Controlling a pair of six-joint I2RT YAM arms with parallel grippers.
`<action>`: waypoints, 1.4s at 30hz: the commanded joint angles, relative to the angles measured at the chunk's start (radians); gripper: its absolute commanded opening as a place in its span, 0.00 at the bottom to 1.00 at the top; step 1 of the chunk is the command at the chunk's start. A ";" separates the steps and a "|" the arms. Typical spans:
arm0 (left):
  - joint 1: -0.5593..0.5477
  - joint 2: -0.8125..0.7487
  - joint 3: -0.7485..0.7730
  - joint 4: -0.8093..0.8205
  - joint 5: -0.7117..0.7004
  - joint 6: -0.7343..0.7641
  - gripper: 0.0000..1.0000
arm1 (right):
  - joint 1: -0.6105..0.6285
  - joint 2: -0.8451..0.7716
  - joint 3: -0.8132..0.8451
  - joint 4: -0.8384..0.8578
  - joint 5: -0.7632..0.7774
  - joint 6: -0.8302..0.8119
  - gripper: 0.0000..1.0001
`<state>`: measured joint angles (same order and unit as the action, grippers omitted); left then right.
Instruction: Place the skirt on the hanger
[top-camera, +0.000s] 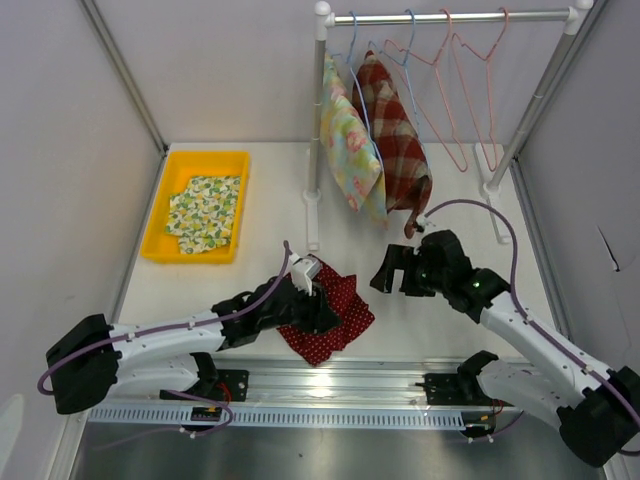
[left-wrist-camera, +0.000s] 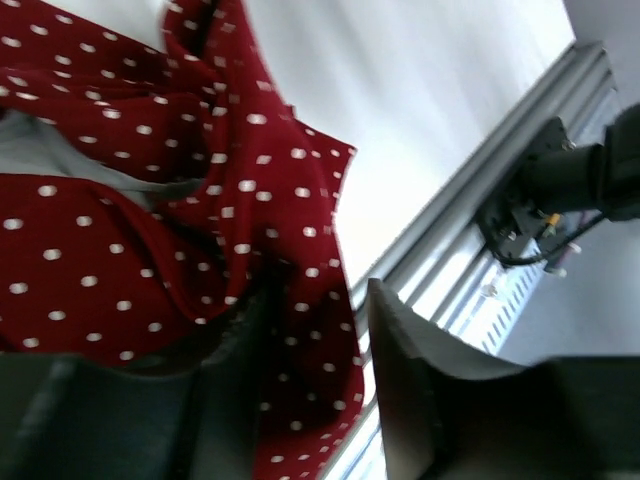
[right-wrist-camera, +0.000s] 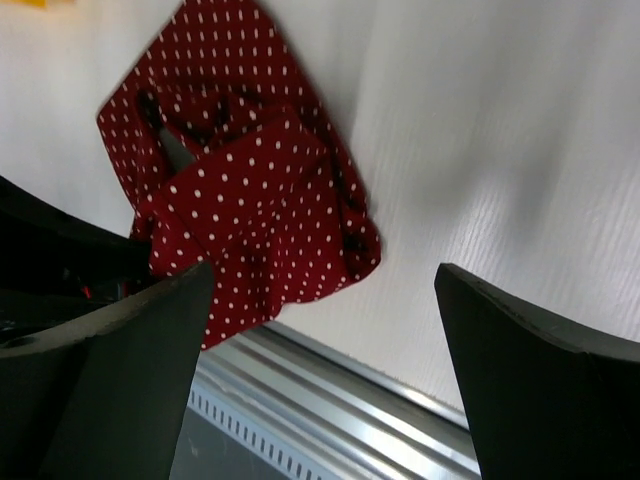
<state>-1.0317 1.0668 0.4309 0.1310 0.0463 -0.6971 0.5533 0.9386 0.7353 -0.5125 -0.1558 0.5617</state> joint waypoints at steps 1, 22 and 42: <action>-0.018 0.002 -0.003 0.042 0.070 0.024 0.50 | 0.075 0.057 -0.005 0.123 0.078 0.056 0.99; -0.019 -0.048 0.005 -0.028 0.106 0.076 0.49 | 0.180 0.456 0.046 0.428 0.151 0.236 0.72; -0.014 -0.208 0.242 -0.435 -0.387 -0.008 0.73 | 0.296 0.033 -0.113 0.302 0.363 0.124 0.00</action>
<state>-1.0451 0.8688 0.6044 -0.2001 -0.1917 -0.6640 0.8139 1.0290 0.6209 -0.2047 0.1268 0.7391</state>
